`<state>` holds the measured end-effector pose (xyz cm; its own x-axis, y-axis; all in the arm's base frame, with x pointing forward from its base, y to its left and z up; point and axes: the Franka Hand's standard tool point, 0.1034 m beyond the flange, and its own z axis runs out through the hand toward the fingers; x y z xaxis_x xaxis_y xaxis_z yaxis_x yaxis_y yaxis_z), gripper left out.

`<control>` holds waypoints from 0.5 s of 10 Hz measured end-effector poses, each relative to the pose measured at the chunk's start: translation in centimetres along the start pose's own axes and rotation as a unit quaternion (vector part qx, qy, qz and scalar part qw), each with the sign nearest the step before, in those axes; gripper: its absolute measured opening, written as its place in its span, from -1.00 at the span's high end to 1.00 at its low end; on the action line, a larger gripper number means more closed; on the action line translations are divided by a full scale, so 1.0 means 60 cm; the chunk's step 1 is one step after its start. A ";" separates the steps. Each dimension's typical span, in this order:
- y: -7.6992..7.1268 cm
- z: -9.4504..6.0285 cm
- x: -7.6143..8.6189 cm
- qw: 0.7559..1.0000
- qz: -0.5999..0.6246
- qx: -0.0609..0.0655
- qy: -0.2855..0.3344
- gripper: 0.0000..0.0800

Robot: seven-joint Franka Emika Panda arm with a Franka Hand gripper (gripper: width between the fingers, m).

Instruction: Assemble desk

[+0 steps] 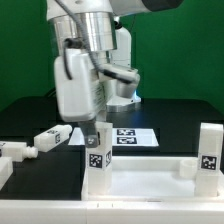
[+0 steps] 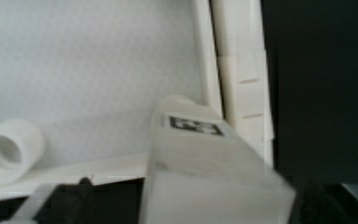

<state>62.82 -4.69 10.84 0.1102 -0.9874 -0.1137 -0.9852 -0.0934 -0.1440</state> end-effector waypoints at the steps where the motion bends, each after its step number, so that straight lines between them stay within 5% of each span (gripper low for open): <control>1: 0.001 0.003 -0.007 0.998 -0.056 -0.003 -0.003 -0.57; 4: 0.003 0.002 0.000 0.980 -0.199 -0.007 0.003 -0.62; 5: 0.003 0.000 0.004 0.945 -0.326 -0.020 0.013 -0.62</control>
Offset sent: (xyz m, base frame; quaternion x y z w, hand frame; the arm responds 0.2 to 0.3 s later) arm 0.0000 0.0000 0.0000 0.0000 0.0000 -0.1938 0.9810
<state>62.69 -4.97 10.79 0.6924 -0.7214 0.0113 -0.7134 -0.6869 -0.1385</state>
